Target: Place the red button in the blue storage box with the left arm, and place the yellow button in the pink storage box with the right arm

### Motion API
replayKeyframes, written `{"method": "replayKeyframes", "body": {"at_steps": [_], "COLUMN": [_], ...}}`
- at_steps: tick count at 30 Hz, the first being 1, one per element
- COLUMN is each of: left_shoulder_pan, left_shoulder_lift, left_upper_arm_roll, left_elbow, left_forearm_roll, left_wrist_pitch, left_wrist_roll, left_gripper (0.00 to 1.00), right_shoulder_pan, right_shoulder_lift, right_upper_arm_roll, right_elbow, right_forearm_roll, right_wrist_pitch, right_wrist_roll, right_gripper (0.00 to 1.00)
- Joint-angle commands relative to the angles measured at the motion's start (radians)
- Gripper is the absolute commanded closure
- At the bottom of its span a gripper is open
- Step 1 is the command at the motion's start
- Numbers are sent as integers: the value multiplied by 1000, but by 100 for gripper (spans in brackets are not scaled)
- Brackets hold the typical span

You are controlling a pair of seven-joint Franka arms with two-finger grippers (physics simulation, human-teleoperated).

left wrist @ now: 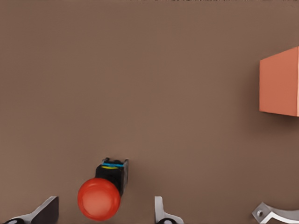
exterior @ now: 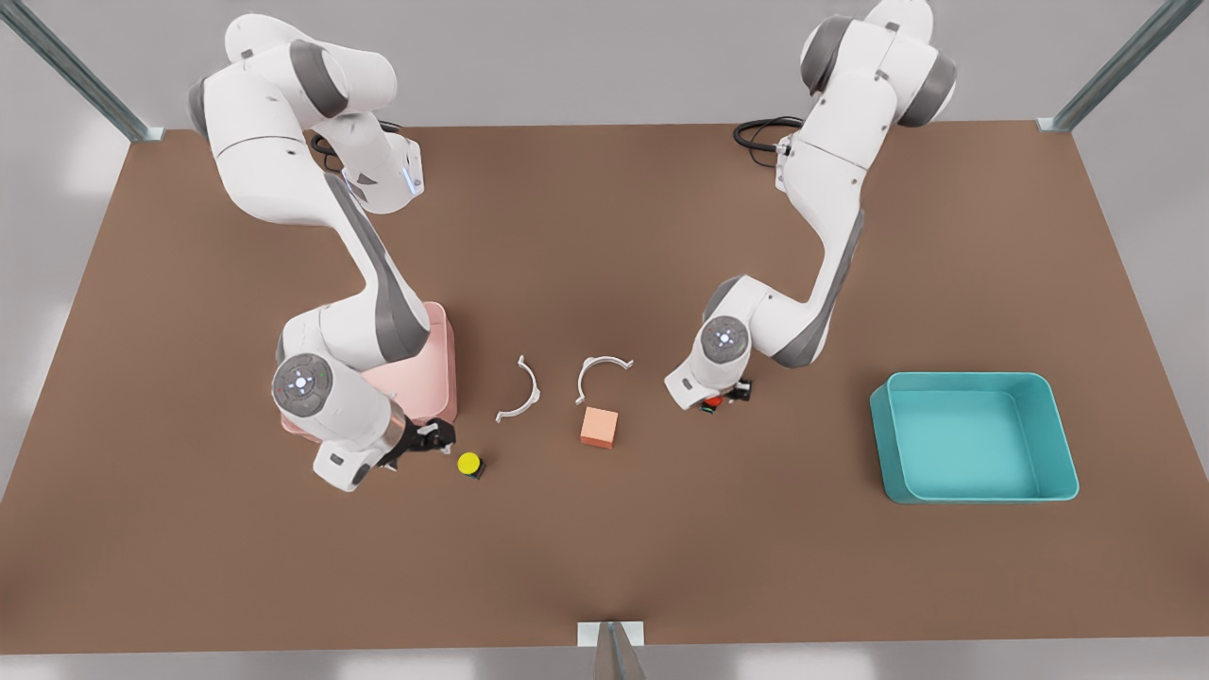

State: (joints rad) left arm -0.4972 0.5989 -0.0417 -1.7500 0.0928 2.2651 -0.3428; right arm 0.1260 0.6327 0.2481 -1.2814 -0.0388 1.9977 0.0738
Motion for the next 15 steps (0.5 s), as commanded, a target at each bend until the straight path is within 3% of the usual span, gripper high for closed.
{"method": "replayKeyframes", "body": {"at_steps": [1,13,15], "left_shoulder_pan": [-1,-4,-4], "left_shoulder_lift": [16,62,27], "left_upper_arm_roll": [0,8,8], "left_elbow": [0,-72,-88], "left_forearm_roll": [4,7,7], "left_wrist_pitch": [195,198,189], "left_wrist_roll": [-199,-197,-194], "left_gripper": [0,0,14], "right_shoulder_pan": [20,37,32], "right_shoulder_lift": [24,74,100], "right_upper_arm_roll": [3,34,28], "right_elbow": [22,-61,-59], "right_forearm_roll": [-10,-6,-7], "right_wrist_pitch": [92,125,138], "right_wrist_roll": [166,156,155], "right_gripper": [0,0,0]}}
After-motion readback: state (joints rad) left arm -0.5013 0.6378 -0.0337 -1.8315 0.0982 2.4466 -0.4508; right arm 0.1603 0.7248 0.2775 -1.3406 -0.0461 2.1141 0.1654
